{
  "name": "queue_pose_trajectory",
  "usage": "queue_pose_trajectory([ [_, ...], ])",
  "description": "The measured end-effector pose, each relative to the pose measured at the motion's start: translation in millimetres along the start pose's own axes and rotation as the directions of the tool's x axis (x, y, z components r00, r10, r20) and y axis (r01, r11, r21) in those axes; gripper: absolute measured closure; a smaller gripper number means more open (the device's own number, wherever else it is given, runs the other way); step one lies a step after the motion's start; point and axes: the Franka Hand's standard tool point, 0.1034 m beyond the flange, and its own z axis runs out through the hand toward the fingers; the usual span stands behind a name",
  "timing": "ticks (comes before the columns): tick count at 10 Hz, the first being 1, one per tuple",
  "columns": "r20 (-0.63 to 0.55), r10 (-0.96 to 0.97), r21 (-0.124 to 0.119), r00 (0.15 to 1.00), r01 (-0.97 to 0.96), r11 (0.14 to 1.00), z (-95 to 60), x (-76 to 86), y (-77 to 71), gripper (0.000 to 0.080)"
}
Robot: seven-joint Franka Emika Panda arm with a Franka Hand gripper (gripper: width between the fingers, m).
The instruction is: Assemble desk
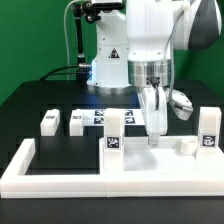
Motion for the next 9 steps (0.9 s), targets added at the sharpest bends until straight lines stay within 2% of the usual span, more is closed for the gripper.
queue_pose_trajectory([
  [1,0.0,-0.01,-0.006,1.0,0.01,1.0,4.3,1.7,1.6,0.0151],
  [3,0.003,-0.019,-0.035,1.0,0.02,0.999,11.2,5.0,6.0,0.0151],
  [4,0.003,-0.02,-0.034,1.0,0.02,0.999,11.1,4.6,5.7,0.0151],
  [6,0.003,-0.022,-0.036,1.0,0.022,0.999,11.7,3.9,6.2,0.0409],
  [7,0.003,-0.022,-0.036,1.0,0.022,0.999,11.8,3.7,6.3,0.0409],
  [8,0.003,-0.022,-0.036,1.0,0.022,0.999,11.9,3.7,6.4,0.0603],
  [9,0.003,-0.022,-0.036,1.0,0.022,0.999,11.9,3.7,6.4,0.0728],
])
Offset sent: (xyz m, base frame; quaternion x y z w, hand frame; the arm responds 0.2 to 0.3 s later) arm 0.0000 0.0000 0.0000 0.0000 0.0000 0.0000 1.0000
